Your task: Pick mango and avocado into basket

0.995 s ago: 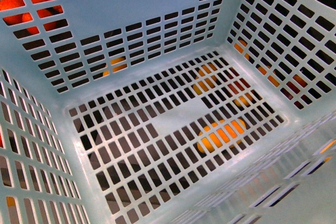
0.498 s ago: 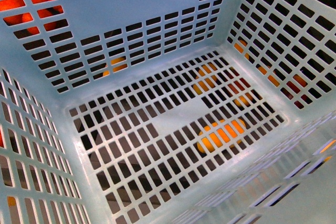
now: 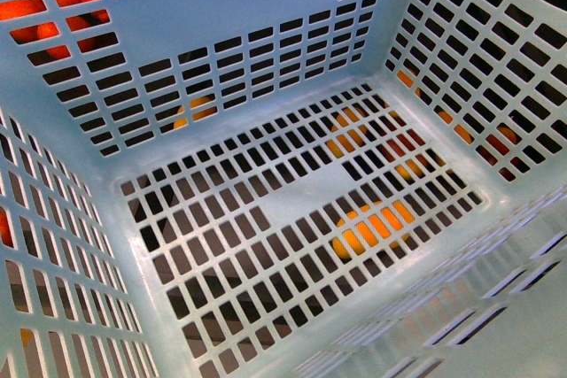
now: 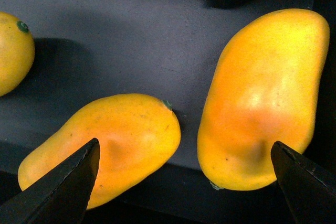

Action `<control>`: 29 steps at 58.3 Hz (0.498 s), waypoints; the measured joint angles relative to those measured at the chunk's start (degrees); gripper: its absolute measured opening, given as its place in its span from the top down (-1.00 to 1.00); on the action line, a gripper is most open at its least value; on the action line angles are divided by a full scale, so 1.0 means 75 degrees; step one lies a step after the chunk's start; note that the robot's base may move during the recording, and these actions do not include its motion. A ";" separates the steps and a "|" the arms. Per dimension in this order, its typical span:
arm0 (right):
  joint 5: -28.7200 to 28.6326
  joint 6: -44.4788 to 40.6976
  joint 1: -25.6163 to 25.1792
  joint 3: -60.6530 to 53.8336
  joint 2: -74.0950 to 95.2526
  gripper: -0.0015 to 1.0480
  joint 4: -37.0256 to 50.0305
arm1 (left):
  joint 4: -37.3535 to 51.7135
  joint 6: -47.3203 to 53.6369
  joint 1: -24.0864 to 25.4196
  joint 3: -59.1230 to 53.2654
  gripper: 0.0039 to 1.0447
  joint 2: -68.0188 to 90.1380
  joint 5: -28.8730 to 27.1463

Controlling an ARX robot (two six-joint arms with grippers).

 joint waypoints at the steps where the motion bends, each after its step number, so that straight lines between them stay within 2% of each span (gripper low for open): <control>1: 0.0032 0.0085 0.0038 0.0026 0.0026 -0.83 0.0000 | 0.0000 0.0000 0.0000 0.0000 0.93 0.0000 0.0003; 29: 0.0997 0.1189 0.0201 0.0691 0.0379 -0.83 -0.0329 | 0.0000 0.0000 -0.0003 0.0000 0.93 0.0000 0.0003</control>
